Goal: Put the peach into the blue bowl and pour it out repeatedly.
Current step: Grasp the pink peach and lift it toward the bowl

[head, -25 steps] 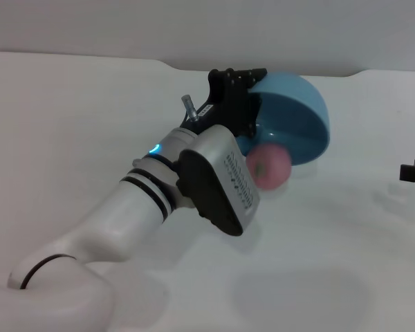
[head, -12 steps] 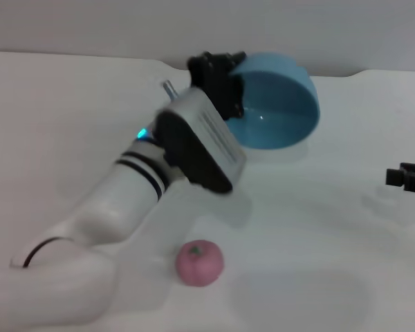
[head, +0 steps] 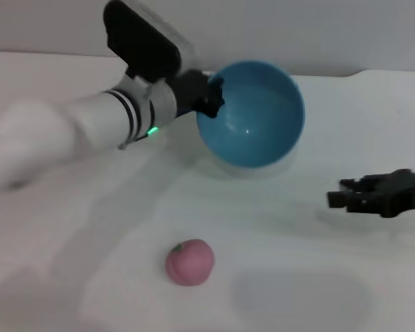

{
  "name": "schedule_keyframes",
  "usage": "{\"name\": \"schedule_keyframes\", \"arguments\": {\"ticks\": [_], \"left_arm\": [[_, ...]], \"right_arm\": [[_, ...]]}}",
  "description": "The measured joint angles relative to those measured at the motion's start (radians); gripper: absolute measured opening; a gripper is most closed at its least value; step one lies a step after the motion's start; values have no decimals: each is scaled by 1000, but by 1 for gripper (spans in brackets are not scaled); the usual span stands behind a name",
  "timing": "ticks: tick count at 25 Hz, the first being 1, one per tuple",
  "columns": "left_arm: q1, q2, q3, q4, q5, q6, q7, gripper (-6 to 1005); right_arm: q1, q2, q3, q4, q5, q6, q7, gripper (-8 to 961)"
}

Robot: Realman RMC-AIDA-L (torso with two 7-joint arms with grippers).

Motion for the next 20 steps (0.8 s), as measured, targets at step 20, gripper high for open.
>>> {"name": "schedule_keyframes", "arguments": {"ticks": [20], "left_arm": [[-123, 15, -764, -3, 693, 880, -568, 0]], "right_arm": [[245, 11, -769, 103, 218, 269, -69, 613]]}}
